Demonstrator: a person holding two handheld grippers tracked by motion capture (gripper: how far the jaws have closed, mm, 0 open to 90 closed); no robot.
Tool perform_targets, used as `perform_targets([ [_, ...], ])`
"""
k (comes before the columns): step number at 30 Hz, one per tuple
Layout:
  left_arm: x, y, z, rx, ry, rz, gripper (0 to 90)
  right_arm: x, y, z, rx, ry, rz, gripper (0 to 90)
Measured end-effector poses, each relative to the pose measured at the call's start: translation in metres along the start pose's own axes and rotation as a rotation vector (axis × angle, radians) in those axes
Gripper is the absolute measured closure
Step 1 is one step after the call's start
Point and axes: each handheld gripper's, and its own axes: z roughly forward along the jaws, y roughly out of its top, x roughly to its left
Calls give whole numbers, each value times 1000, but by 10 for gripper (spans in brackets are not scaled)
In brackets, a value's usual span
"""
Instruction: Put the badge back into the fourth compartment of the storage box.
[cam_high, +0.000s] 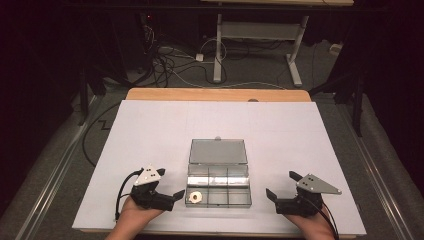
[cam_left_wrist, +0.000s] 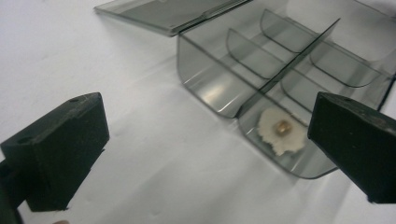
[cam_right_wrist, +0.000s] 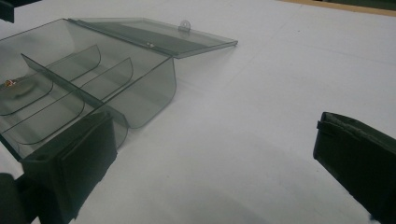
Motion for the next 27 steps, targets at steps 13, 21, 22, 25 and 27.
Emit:
perform_targets([
  [13, 21, -6, -5, 35, 77, -10, 0, -3, -1, 3, 2, 11, 20, 3],
  [21, 32, -8, -10, 14, 92, -27, 0, -7, 0, 6, -5, -3, 29, 8],
  [22, 33, -7, -8, 16, 85, -27, 0, -8, 0, 8, -2, -4, 31, 8],
  [25, 31, -3, -2, 24, 76, -20, 0, -10, 2, 14, 7, -9, 28, 8],
  [27, 31, -1, 1, 18, 67, -24, 0, -9, 4, 19, 7, -10, 31, 8],
])
